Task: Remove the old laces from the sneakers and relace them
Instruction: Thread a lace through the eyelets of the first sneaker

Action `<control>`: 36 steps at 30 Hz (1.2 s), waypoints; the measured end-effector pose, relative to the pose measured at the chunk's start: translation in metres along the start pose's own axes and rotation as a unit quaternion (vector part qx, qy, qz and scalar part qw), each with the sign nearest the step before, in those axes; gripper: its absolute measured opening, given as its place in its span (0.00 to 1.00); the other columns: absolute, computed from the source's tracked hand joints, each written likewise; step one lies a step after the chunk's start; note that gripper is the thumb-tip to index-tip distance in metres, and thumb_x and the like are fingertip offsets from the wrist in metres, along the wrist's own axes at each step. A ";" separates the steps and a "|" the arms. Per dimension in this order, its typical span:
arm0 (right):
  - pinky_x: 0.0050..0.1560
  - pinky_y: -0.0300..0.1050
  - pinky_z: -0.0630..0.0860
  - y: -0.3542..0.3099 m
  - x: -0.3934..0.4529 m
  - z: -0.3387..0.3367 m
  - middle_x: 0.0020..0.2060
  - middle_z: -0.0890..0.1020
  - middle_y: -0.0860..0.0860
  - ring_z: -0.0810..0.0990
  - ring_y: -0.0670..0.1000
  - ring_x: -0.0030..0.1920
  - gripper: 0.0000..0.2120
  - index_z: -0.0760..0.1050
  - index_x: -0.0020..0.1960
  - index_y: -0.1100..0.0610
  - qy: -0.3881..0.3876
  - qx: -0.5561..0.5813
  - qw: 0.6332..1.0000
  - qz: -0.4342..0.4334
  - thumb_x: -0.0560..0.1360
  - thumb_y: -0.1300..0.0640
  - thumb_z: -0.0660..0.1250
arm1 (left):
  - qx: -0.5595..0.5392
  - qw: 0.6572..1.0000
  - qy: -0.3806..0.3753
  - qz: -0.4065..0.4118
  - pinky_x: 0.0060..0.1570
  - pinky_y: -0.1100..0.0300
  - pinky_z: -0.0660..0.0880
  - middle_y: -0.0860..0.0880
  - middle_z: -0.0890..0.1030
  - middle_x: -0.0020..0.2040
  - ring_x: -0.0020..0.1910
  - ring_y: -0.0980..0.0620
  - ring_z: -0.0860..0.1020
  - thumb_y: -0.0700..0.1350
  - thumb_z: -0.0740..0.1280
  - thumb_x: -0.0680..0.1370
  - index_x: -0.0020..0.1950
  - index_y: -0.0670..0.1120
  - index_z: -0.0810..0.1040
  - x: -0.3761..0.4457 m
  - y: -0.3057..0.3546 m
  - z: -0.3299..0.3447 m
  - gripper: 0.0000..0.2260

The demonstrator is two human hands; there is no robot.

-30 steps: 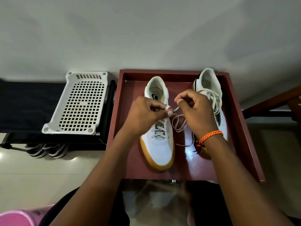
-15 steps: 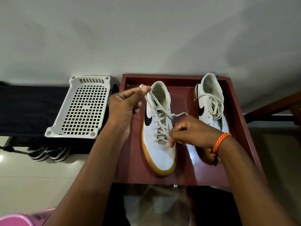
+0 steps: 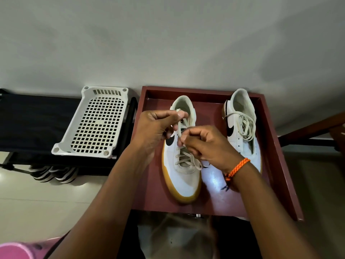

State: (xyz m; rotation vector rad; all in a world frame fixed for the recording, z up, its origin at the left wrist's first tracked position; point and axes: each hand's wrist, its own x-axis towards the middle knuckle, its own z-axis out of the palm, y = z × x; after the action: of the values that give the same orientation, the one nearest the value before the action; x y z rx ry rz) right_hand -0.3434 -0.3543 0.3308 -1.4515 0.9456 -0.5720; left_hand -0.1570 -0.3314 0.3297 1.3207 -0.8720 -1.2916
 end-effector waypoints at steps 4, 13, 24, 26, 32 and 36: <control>0.27 0.36 0.63 0.002 -0.015 -0.023 0.27 0.74 0.56 0.65 0.46 0.24 0.11 0.85 0.41 0.65 -0.168 -0.160 0.967 0.109 0.79 0.66 0.68 | -0.040 0.998 0.046 0.008 0.33 0.66 0.66 0.49 0.78 0.35 0.32 0.55 0.70 0.47 0.75 0.80 0.54 0.43 0.90 0.003 0.000 -0.006 0.09; 0.34 0.46 0.77 -0.003 0.001 -0.007 0.34 0.83 0.53 0.80 0.50 0.32 0.10 0.85 0.50 0.58 0.206 -0.069 0.972 -0.084 0.82 0.62 0.65 | 0.065 0.996 -0.057 0.015 0.29 0.64 0.65 0.43 0.84 0.38 0.28 0.52 0.73 0.44 0.74 0.81 0.52 0.39 0.89 0.000 -0.001 0.002 0.09; 0.38 0.49 0.80 0.008 0.010 0.006 0.40 0.83 0.48 0.83 0.50 0.38 0.05 0.78 0.48 0.55 0.349 -0.113 0.920 -0.137 0.82 0.55 0.69 | 0.152 0.979 -0.137 0.012 0.38 0.49 0.75 0.40 0.86 0.38 0.31 0.41 0.75 0.42 0.75 0.81 0.47 0.40 0.89 -0.002 -0.011 0.019 0.06; 0.41 0.52 0.80 0.010 0.009 0.006 0.34 0.82 0.48 0.82 0.50 0.36 0.15 0.78 0.42 0.55 0.389 -0.160 0.904 -0.080 0.83 0.47 0.66 | 0.150 0.981 -0.119 0.020 0.36 0.53 0.75 0.41 0.86 0.38 0.29 0.44 0.75 0.42 0.76 0.80 0.48 0.41 0.90 -0.001 -0.011 0.018 0.05; 0.28 0.44 0.78 -0.009 0.005 0.006 0.37 0.85 0.60 0.79 0.53 0.25 0.10 0.83 0.51 0.70 0.210 0.100 0.972 -0.028 0.82 0.62 0.70 | 0.198 0.968 -0.151 0.030 0.38 0.51 0.78 0.45 0.87 0.38 0.31 0.44 0.78 0.43 0.75 0.81 0.45 0.42 0.89 0.000 -0.014 0.016 0.07; 0.31 0.42 0.78 -0.005 0.005 0.001 0.39 0.86 0.57 0.79 0.52 0.28 0.08 0.85 0.53 0.66 0.256 0.108 0.959 -0.056 0.82 0.62 0.69 | 0.217 0.965 -0.144 0.027 0.36 0.59 0.77 0.47 0.88 0.37 0.30 0.55 0.80 0.43 0.76 0.80 0.47 0.43 0.90 -0.002 -0.012 0.017 0.05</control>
State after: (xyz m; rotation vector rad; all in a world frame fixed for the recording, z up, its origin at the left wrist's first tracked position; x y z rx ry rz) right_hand -0.3387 -0.3583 0.3343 -1.1836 1.1611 -1.1359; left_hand -0.1755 -0.3304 0.3207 1.4480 -1.4490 -1.3161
